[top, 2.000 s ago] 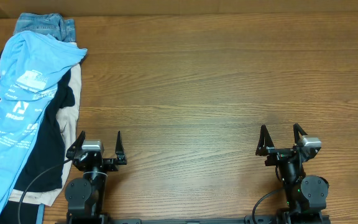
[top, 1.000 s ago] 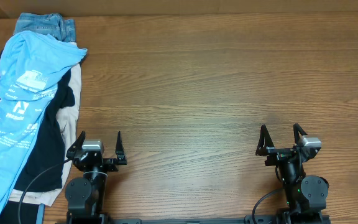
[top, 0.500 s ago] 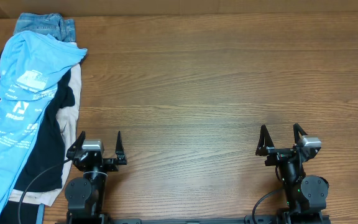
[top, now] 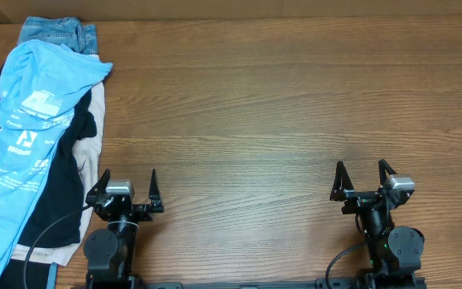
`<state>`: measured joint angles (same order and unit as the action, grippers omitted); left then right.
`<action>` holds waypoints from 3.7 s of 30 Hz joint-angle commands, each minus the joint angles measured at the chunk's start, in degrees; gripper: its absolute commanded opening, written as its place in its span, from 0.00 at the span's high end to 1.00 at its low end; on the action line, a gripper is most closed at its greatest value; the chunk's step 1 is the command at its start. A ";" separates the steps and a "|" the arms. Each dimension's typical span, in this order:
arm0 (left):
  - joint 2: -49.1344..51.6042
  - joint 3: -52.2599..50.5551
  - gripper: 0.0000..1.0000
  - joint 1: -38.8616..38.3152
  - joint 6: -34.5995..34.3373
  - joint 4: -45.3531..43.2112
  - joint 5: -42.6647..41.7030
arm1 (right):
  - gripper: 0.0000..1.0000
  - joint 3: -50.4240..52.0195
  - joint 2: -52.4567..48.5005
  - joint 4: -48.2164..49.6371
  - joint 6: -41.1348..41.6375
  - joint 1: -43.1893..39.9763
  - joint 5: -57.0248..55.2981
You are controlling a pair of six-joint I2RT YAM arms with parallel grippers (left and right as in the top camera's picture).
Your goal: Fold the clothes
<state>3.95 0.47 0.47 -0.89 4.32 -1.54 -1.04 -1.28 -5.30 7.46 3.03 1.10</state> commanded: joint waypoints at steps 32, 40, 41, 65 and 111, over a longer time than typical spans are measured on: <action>0.13 -0.15 0.00 -0.07 0.07 -0.02 -0.87 | 0.00 0.39 0.35 0.31 -0.02 -0.11 0.07; 0.13 -0.15 0.00 -0.07 0.07 0.00 -0.87 | 0.00 0.39 0.35 0.31 -0.02 -0.11 0.07; 0.13 -0.15 0.00 -0.07 0.07 0.00 -0.87 | 0.00 0.39 0.35 0.31 -0.02 -0.11 0.07; 0.13 -0.15 0.00 -0.07 0.07 -0.02 -0.87 | 0.00 0.39 0.35 0.31 -0.02 -0.11 0.07; 28.02 40.96 0.00 -0.11 -1.49 16.92 -17.49 | 0.00 -36.02 -22.29 -6.80 -3.50 -0.11 12.11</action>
<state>26.35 35.48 0.47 -1.54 19.53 -15.49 -30.83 -18.59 -10.28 4.60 3.03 12.73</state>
